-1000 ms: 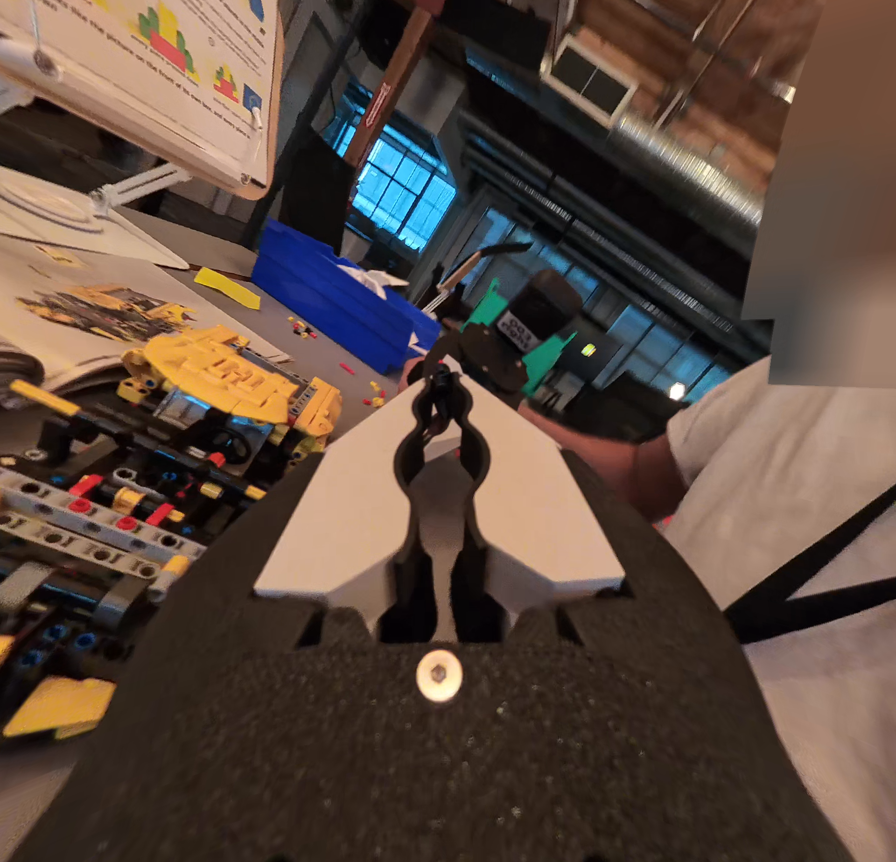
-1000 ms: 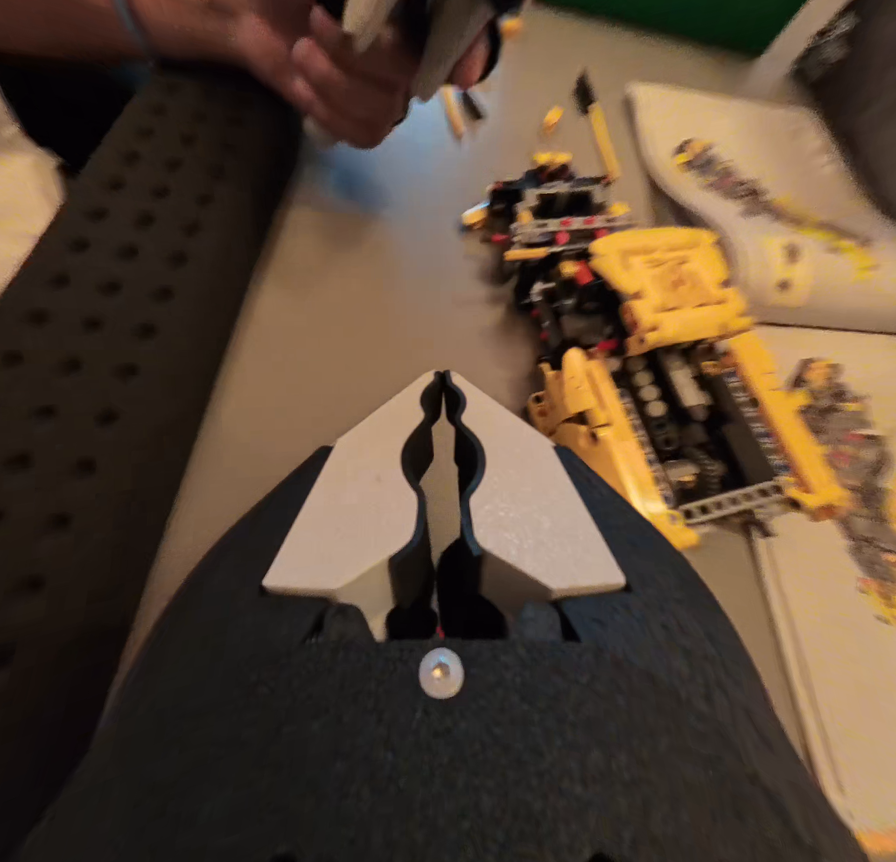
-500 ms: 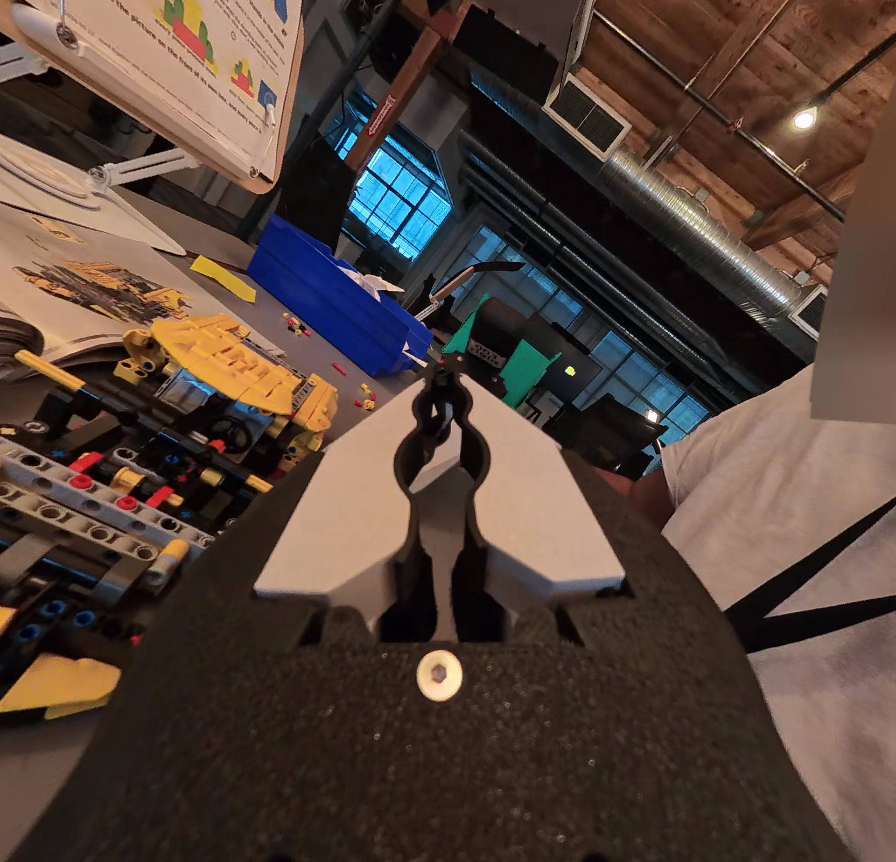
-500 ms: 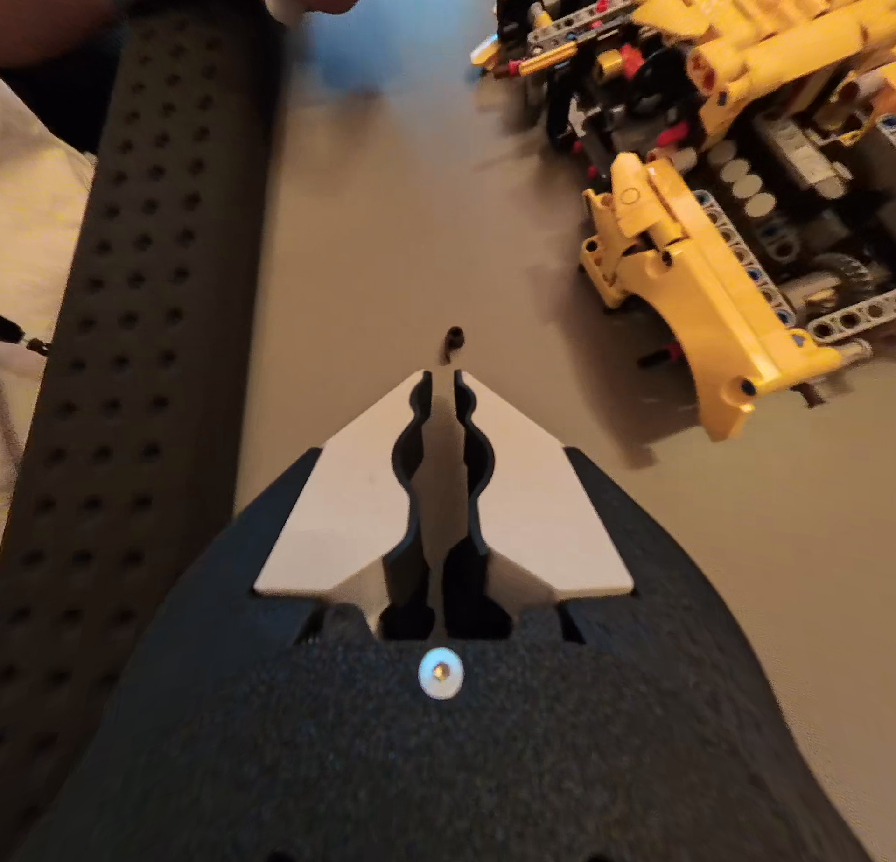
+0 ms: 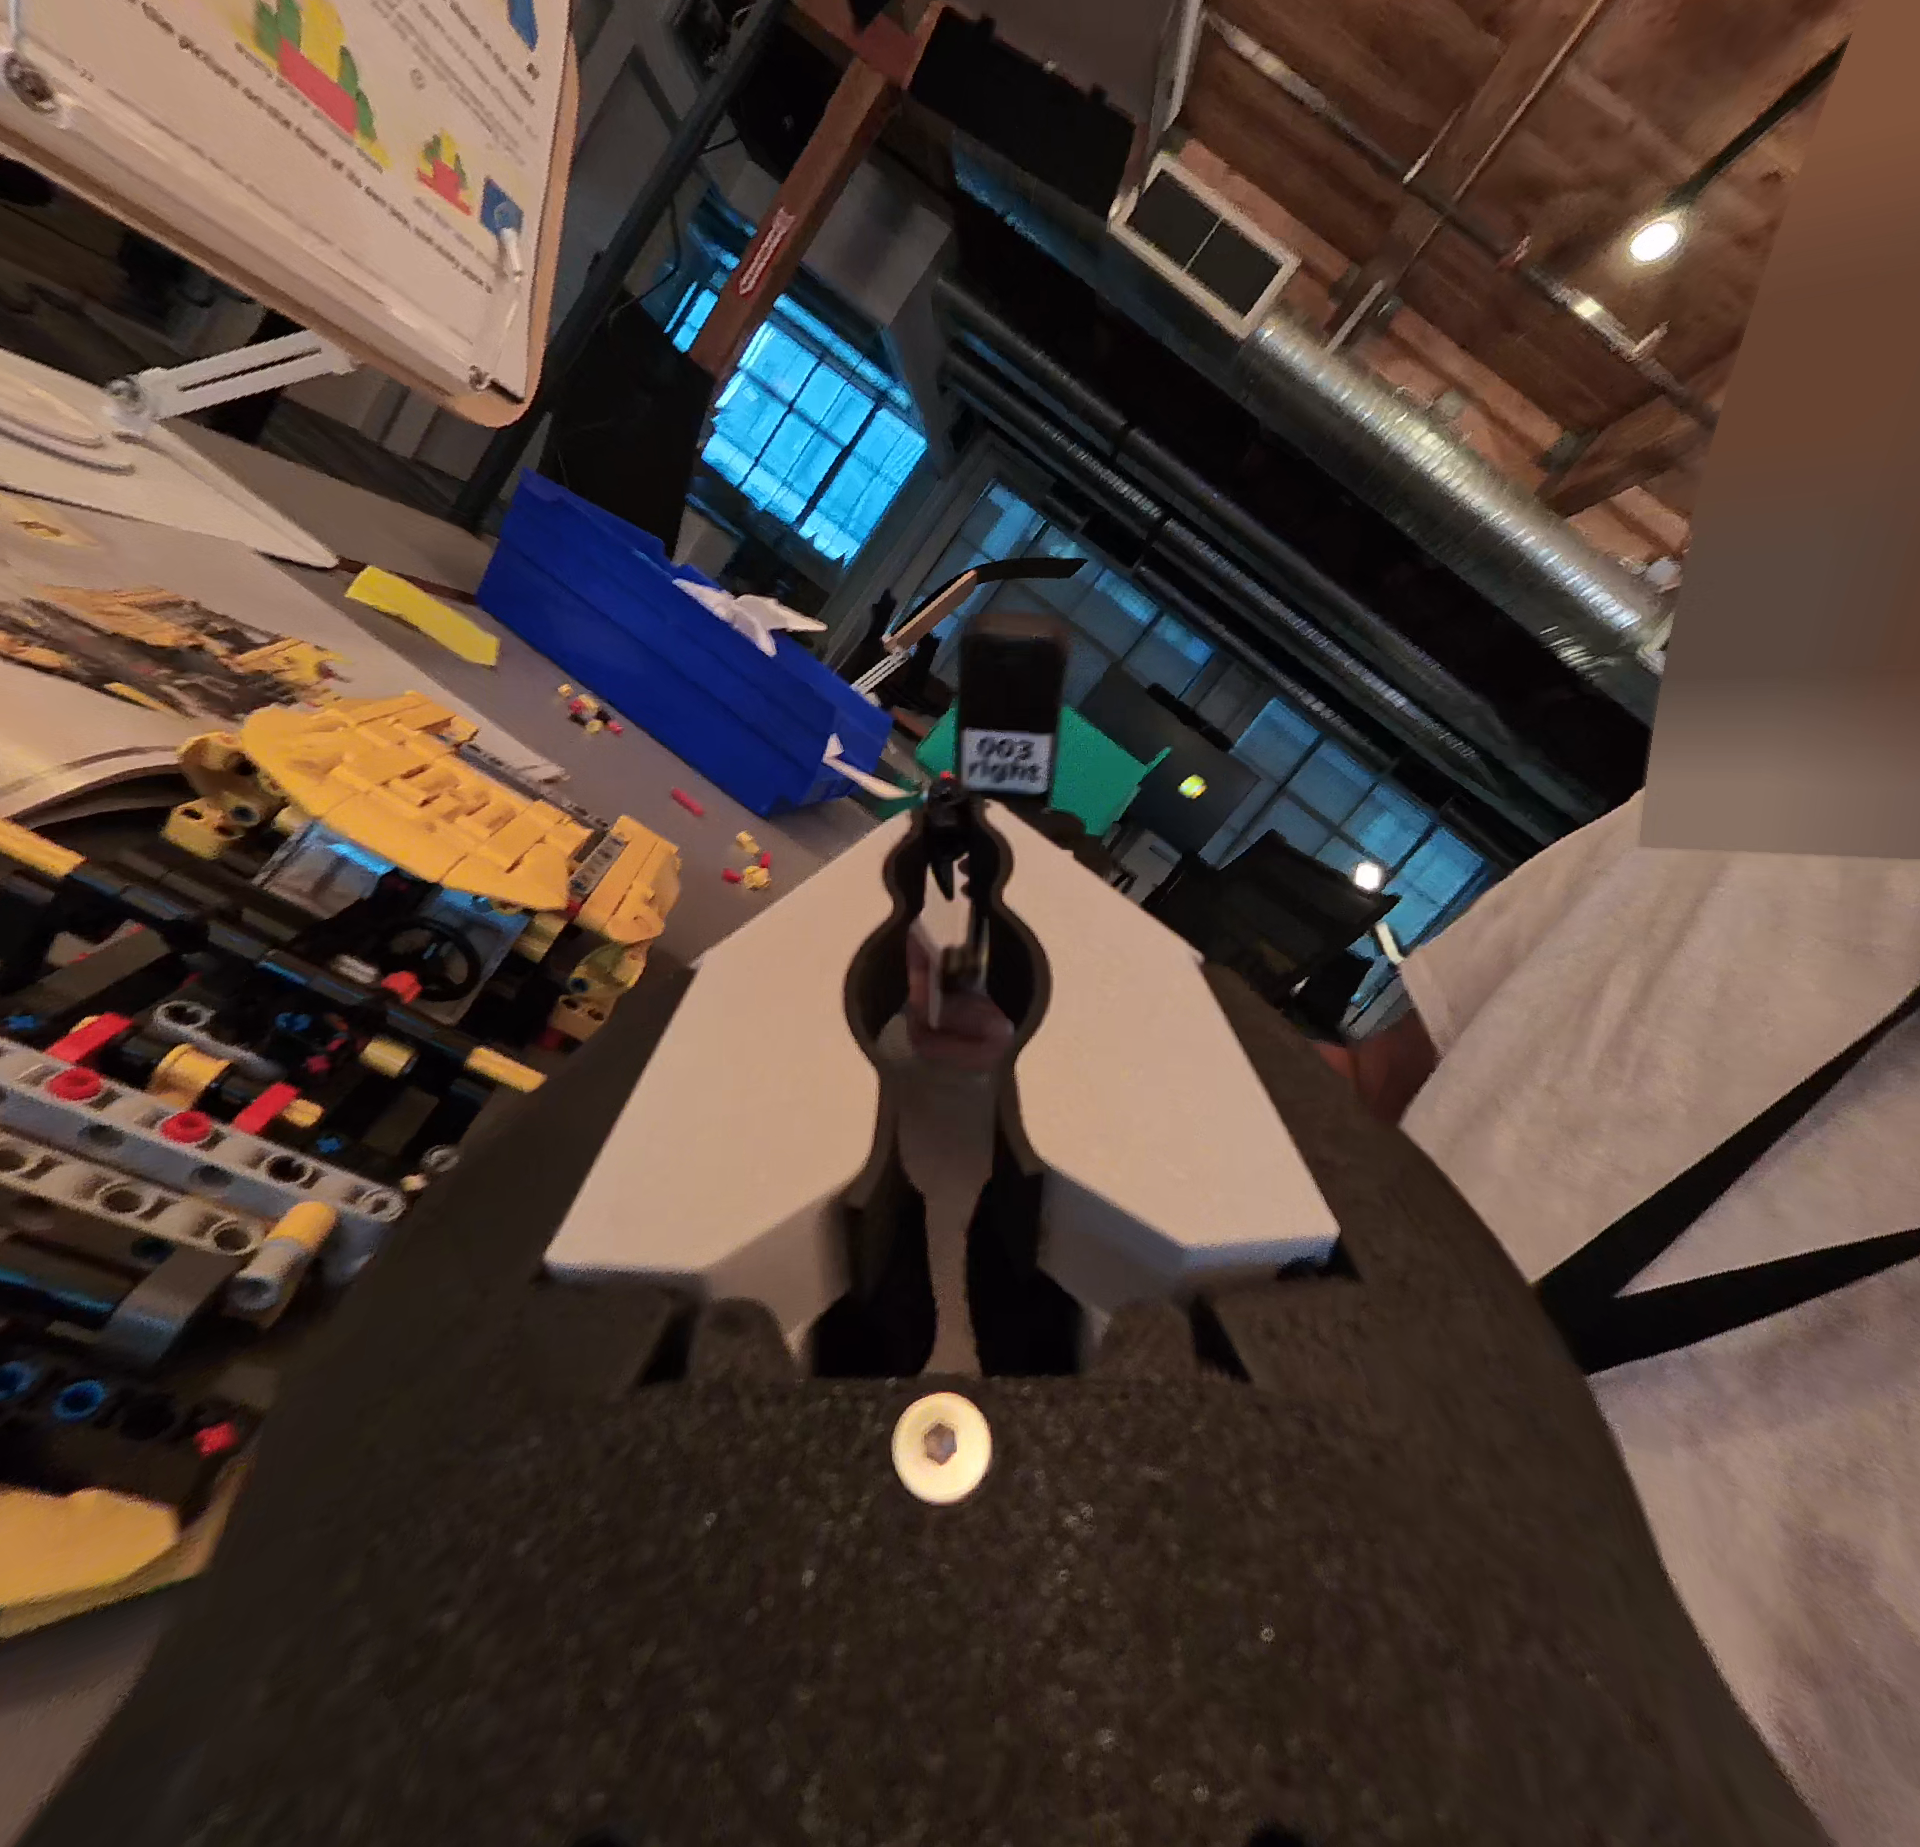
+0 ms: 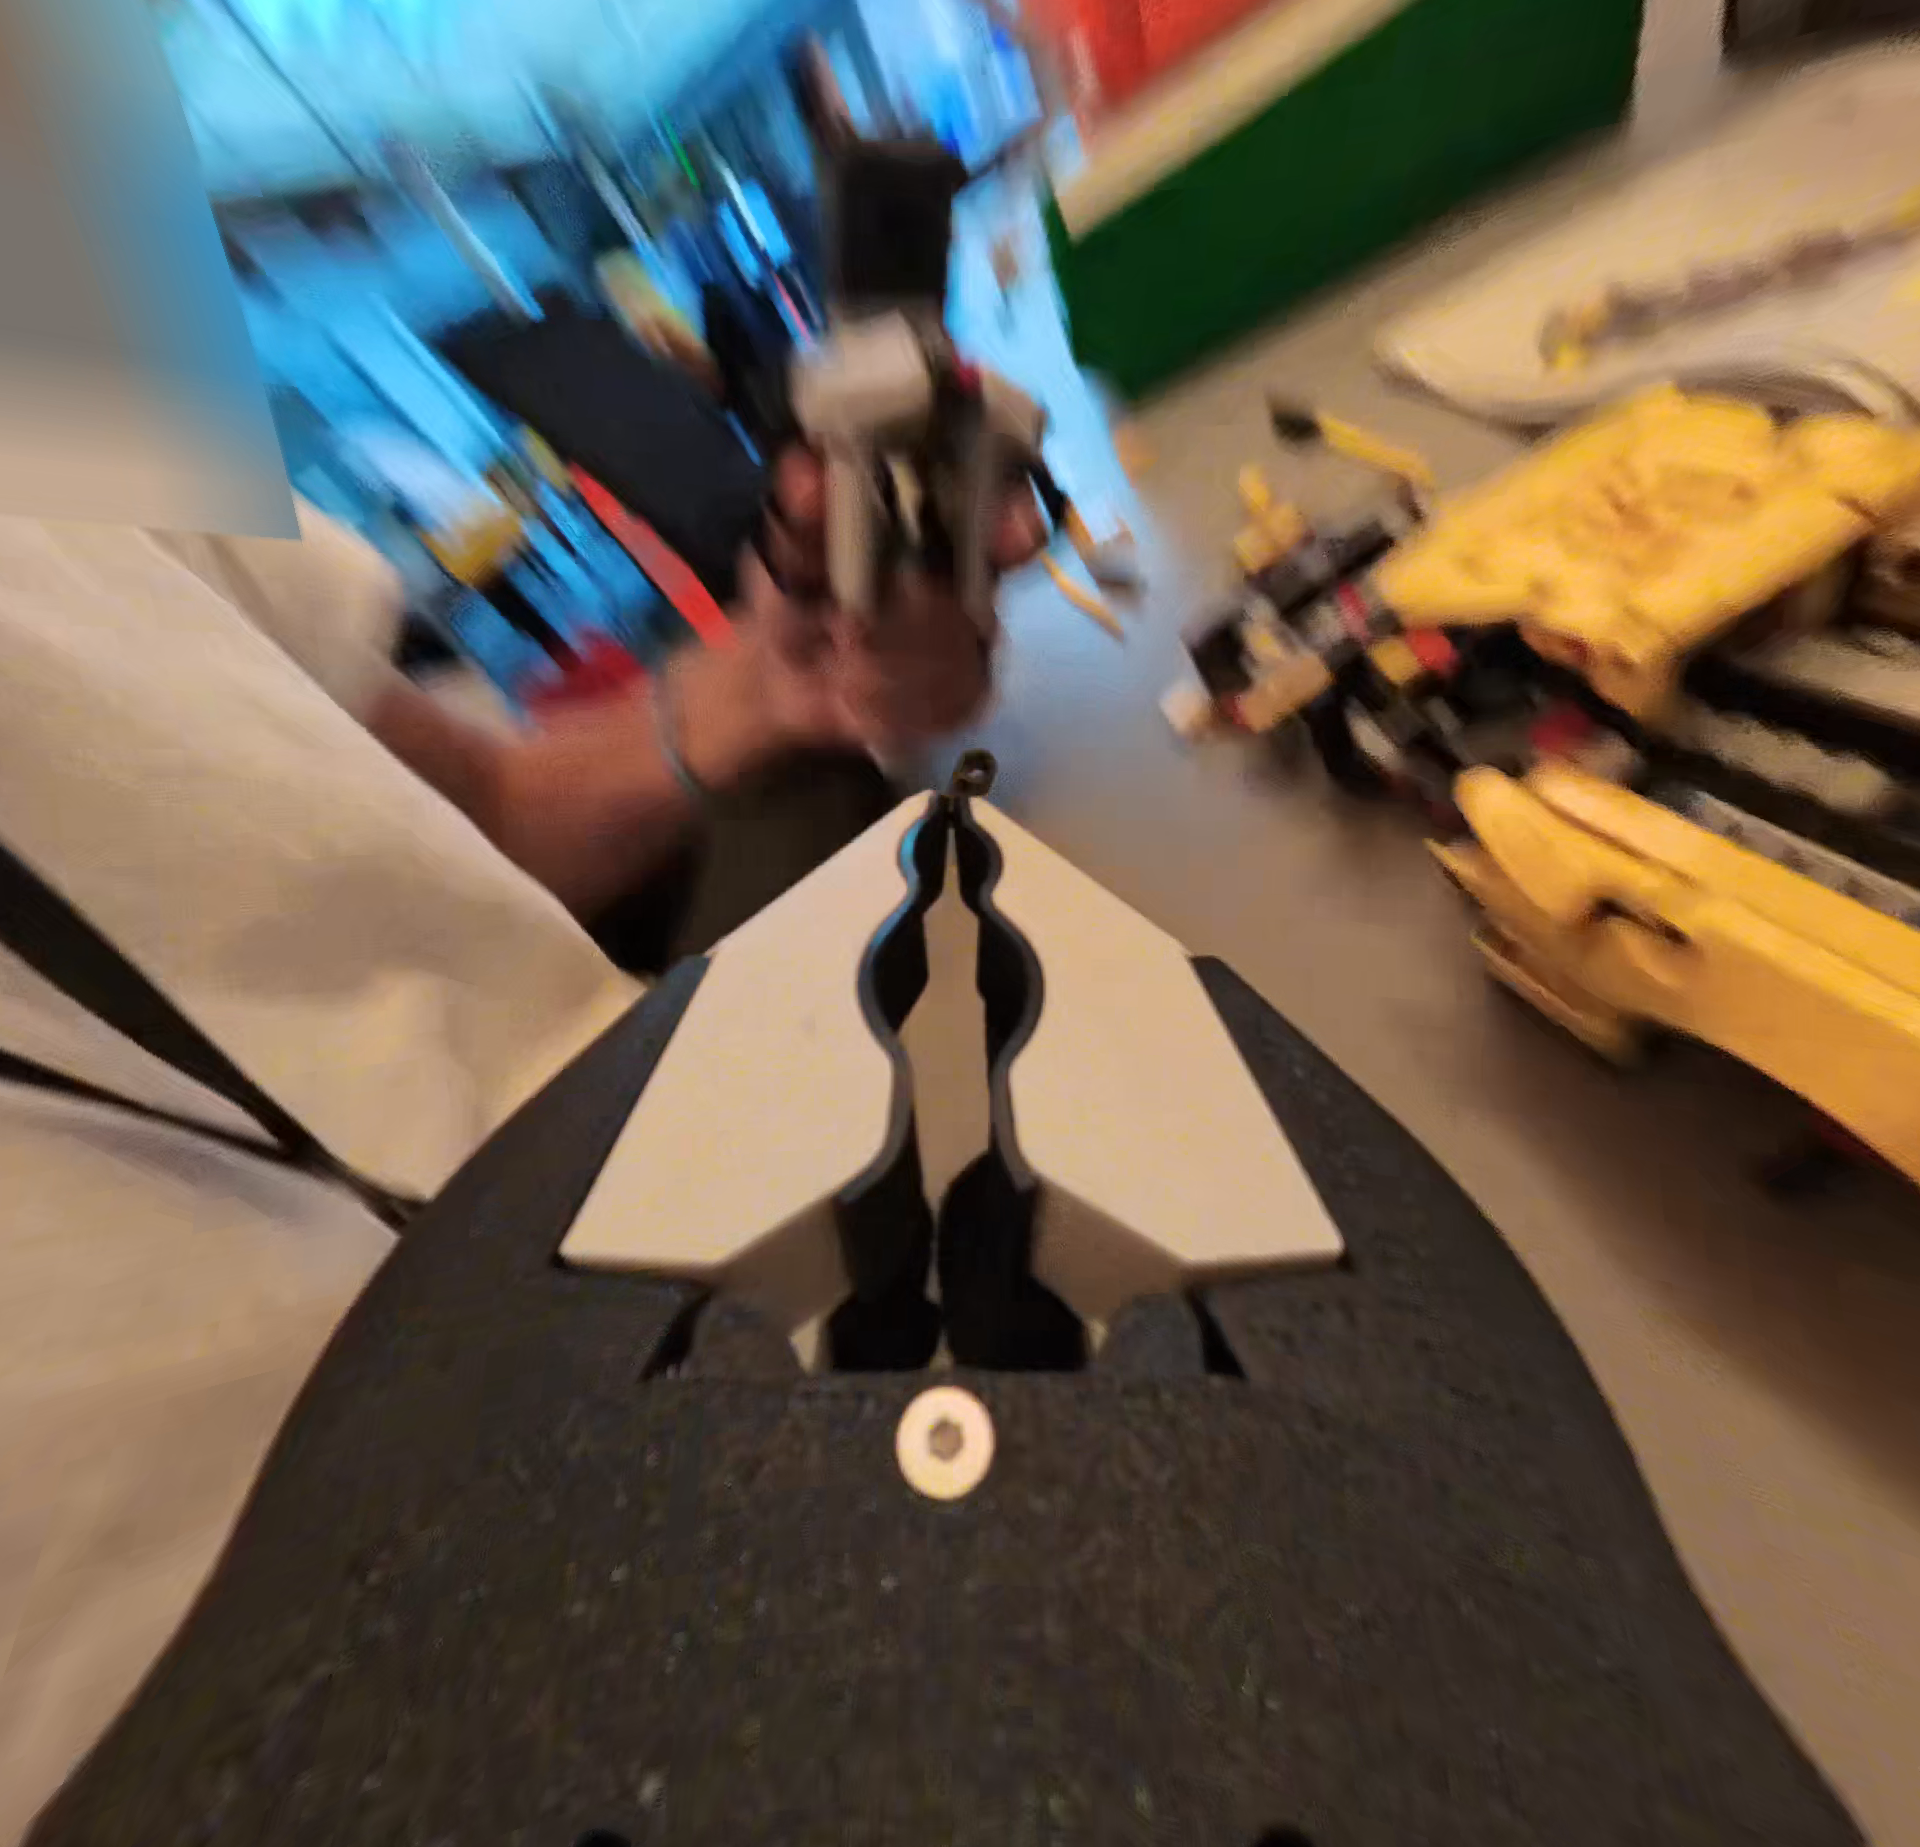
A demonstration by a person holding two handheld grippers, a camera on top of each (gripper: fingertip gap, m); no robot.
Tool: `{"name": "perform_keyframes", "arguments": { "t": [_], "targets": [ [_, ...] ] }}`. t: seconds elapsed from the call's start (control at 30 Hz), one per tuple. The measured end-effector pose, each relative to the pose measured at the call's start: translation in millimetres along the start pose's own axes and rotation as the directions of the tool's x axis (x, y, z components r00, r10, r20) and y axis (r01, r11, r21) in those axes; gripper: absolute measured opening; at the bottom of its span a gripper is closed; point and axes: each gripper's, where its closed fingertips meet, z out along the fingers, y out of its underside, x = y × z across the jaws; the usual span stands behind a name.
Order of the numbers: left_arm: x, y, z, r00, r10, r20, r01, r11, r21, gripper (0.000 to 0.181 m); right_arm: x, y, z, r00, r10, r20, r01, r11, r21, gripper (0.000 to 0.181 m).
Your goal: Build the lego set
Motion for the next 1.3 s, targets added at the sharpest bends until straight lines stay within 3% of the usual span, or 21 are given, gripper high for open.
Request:
{"name": "perform_keyframes", "arguments": {
  "t": [0.03,0.1,0.17,0.27,0.33,0.4,0.5,0.57,0.6,0.63,0.73,0.83,0.9,1.03,1.1,1.3],
  "targets": [
    [3.5,-2.7,-0.4,0.999,-0.019,-0.026,0.019,1.000,0.019,0.007,-11.6,-17.7,5.1,0.996,0.053,0.070,-0.061,0.992,0.111,0.000],
    [7.8,-8.6,-2.5,0.993,-0.081,-0.081,0.085,0.995,0.057,0.006,-20.1,-43.4,13.6,0.994,0.020,0.106,-0.047,0.965,0.259,0.000],
    [9.6,-17.1,-5.9,0.990,-0.091,-0.104,0.102,0.989,0.108,0.007,-24.3,-62.4,20.5,0.979,0.058,0.193,-0.125,0.927,0.353,0.000],
    [15.9,-17.2,-4.4,0.992,0.121,-0.022,-0.118,0.988,0.103,0.006,-22.3,-77.6,25.7,0.913,0.197,0.358,-0.337,0.858,0.387,0.000],
    [18.1,-6.2,2.1,0.931,0.359,0.070,-0.361,0.932,0.015,0.006,-19.6,-83.3,24.0,0.840,0.296,0.454,-0.479,0.799,0.364,0.000],
    [14.6,4.8,7.8,0.769,0.619,0.159,-0.609,0.785,-0.111,0.007,-17.0,-82.5,22.3,0.763,0.395,0.512,-0.591,0.747,0.304,0.000],
    [8.4,14.6,11.5,0.328,0.922,0.204,-0.871,0.379,-0.313,0.006,-17.4,-71.8,17.0,0.728,0.473,0.495,-0.634,0.739,0.226,0.000],
    [2.0,26.4,13.0,-0.001,0.993,0.120,-0.893,0.053,-0.446,0.006,-15.2,-61.6,10.6,0.752,0.500,0.429,-0.618,0.762,0.195,0.000],
    [-0.8,32.3,14.1,-0.103,0.992,0.076,-0.875,-0.054,-0.480,0.007,-14.6,-56.6,7.0,0.767,0.502,0.399,-0.602,0.779,0.178,0.000],
    [-1.3,35.3,15.6,-0.138,0.988,0.062,-0.867,-0.091,-0.490,0.006,-14.7,-54.1,2.5,0.800,0.471,0.371,-0.561,0.807,0.184,0.000],
    [2.5,30.1,18.1,-0.037,0.992,0.119,-0.889,0.022,-0.458,0.006,-3.8,-36.2,-3.0,0.920,0.347,0.181,-0.376,0.913,0.159,0.000],
    [-4.9,23.1,14.4,0.072,0.983,0.171,-0.877,0.144,-0.459,0.007,30.3,9.3,-8.0,0.974,0.145,-0.172,-0.162,0.982,-0.095,0.000],
    [-10.3,23.2,12.7,0.146,0.971,0.187,-0.860,0.218,-0.462,0.007,41.1,36.5,-16.0,0.958,0.012,-0.287,-0.100,0.950,-0.296,0.000],
    [-14.9,26.3,12.9,0.202,0.961,0.190,-0.839,0.270,-0.472,0.007,63.4,68.3,-38.0,0.854,-0.201,-0.480,-0.079,0.861,-0.502,0.000],
    [-16.0,29.4,13.6,0.218,0.959,0.181,-0.833,0.279,-0.478,0.007,66.0,80.3,-45.2,0.820,-0.222,-0.527,-0.116,0.838,-0.534,0.001],
    [-15.7,30.3,13.3,0.245,0.952,0.183,-0.827,0.304,-0.473,0.006,62.7,84.8,-51.7,0.758,-0.123,-0.641,-0.214,0.881,-0.423,0.005]
  ]
}}
